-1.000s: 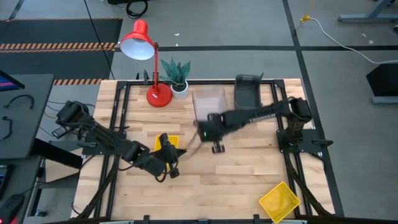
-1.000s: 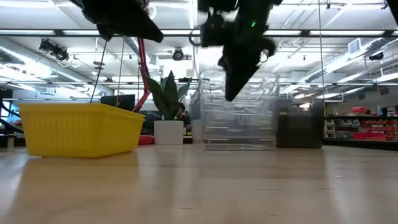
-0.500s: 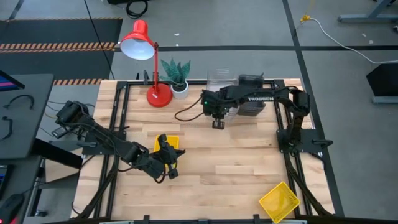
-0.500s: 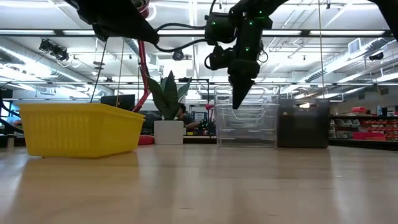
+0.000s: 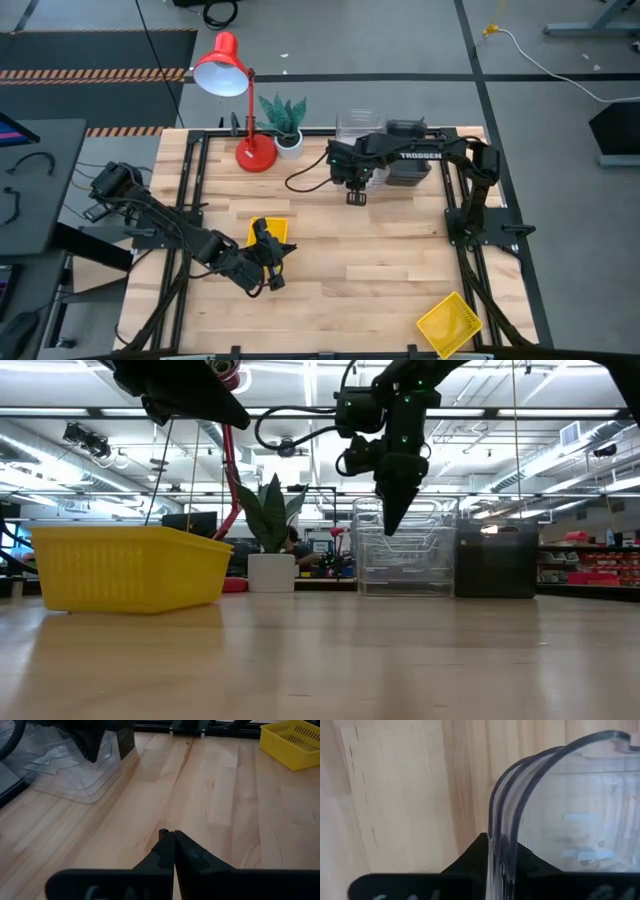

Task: Stack baskets by color
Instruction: Move the stacked transparent bins to the top center of the table, then stack the yellow bin on the top yellow bin

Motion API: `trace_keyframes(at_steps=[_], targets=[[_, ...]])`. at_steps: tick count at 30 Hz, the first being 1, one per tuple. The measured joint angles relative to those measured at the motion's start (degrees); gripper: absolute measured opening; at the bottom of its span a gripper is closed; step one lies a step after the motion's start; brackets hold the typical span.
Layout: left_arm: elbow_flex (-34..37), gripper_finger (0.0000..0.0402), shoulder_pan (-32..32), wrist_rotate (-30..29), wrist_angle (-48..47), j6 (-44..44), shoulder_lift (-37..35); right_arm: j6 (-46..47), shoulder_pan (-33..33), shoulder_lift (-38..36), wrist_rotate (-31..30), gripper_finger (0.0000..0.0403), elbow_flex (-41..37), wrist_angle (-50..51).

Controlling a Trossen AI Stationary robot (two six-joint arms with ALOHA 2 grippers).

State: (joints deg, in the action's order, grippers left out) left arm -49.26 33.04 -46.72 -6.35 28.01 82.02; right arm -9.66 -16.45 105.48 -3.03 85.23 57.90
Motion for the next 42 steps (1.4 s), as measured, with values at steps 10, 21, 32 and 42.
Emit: trace_keyframes(at_steps=[10, 21, 32, 42], targets=[[0.0, 0.0007, 0.0, 0.0, 0.0, 0.2, 0.0, 0.4, 3.1, -6.2, -2.3, 0.0125, -0.2, 1.3], [0.0, 0.0007, 0.0, 0.0, 0.0, 0.3, 0.0, 10.4, 34.9, -16.0, -17.7, 0.0121, -0.1, 2.8], [0.0, 0.0007, 0.3, 0.0, 0.1, 0.3, 0.0, 56.7, 66.1, -15.6, -5.5, 0.012, -1.5, 6.9], [0.0, 0.0007, 0.2, 0.0, 0.2, 0.3, 0.0, 106.9, 79.2, -14.6, -4.5, 0.0148, -13.5, -5.5]])
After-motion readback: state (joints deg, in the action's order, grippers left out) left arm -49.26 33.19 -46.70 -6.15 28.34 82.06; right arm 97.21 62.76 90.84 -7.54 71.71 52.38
